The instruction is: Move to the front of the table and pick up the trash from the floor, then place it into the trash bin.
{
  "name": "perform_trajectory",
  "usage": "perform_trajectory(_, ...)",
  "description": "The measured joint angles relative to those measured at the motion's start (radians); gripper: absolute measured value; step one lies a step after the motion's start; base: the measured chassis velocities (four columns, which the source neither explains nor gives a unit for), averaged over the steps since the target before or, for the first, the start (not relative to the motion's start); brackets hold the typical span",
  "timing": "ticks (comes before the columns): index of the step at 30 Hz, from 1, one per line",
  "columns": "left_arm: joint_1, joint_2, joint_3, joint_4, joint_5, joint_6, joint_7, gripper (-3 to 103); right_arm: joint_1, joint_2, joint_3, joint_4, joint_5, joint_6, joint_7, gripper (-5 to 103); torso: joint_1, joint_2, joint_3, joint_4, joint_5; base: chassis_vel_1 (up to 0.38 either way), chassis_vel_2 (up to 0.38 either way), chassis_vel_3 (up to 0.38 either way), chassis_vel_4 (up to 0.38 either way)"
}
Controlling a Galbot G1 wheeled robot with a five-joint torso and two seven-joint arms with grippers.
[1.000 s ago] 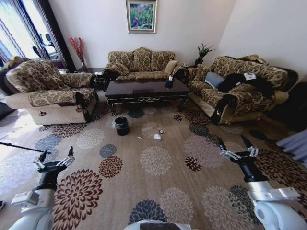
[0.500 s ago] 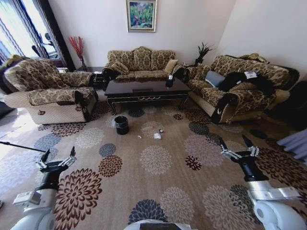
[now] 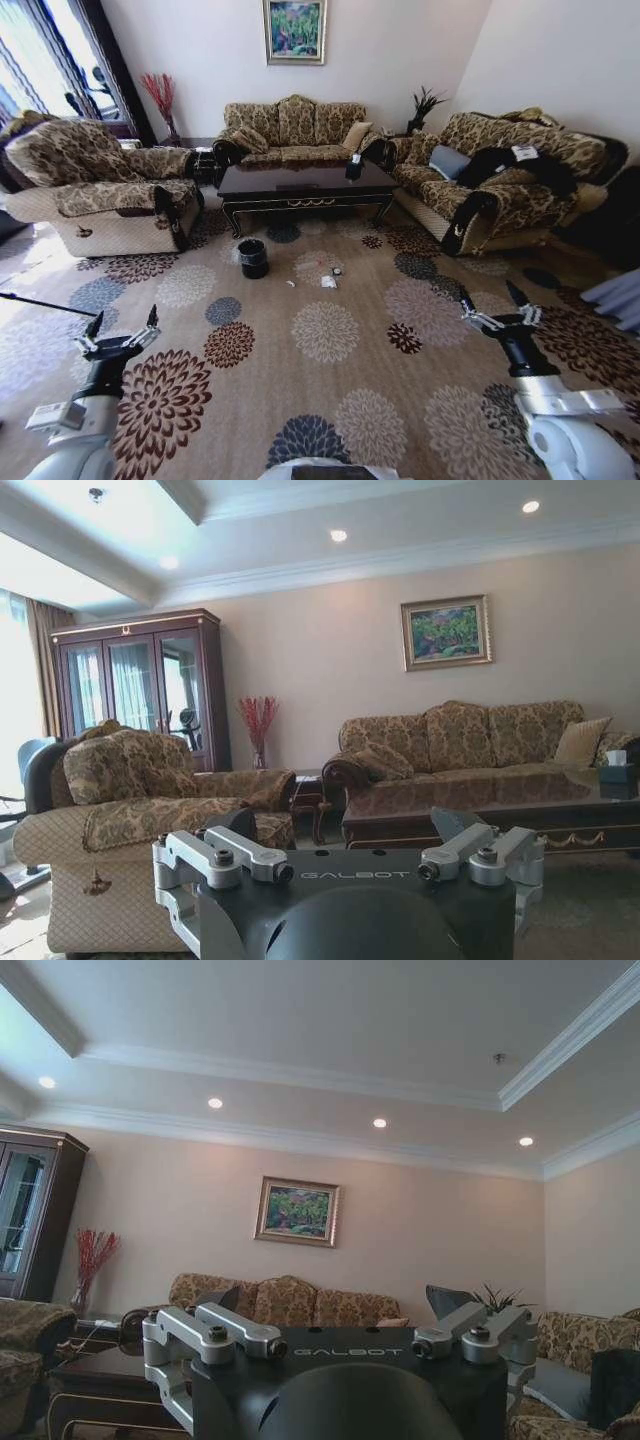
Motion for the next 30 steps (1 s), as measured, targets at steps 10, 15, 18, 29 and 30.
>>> perform_trajectory(10, 0.003, -0.006, 0.005, 0.002, 0.019, -0.014, 0.003, 100, 0.000, 0.004, 0.000, 0.004, 0.000, 0.000, 0.001, 100, -0.017, -0.037, -0.020, 0.0000, 0.0000, 0.000, 0.000, 0.000, 0.000)
perform_trajectory(15, 0.005, -0.007, 0.005, 0.007, 0.021, -0.023, 0.008, 100, -0.001, 0.005, 0.004, 0.004, 0.000, 0.000, 0.002, 100, -0.026, -0.058, -0.032, 0.0000, 0.0000, 0.000, 0.000, 0.000, 0.000)
perform_trajectory(18, 0.005, -0.008, 0.005, 0.008, 0.021, -0.026, 0.012, 100, -0.001, 0.005, 0.006, 0.004, 0.000, 0.001, 0.004, 100, -0.032, -0.072, -0.039, 0.0000, 0.0000, 0.000, 0.000, 0.000, 0.000)
perform_trajectory(29, 0.007, -0.004, 0.004, 0.011, 0.021, -0.028, 0.019, 100, -0.007, 0.007, 0.007, 0.004, 0.006, 0.012, 0.009, 100, -0.055, -0.123, -0.067, 0.0001, 0.0000, 0.000, 0.000, 0.000, 0.000)
perform_trajectory(30, 0.008, -0.004, 0.003, 0.010, 0.022, -0.028, 0.020, 100, -0.007, 0.007, 0.007, 0.004, 0.006, 0.012, 0.009, 100, -0.058, -0.127, -0.070, 0.0000, -0.0001, 0.000, 0.000, 0.000, 0.000)
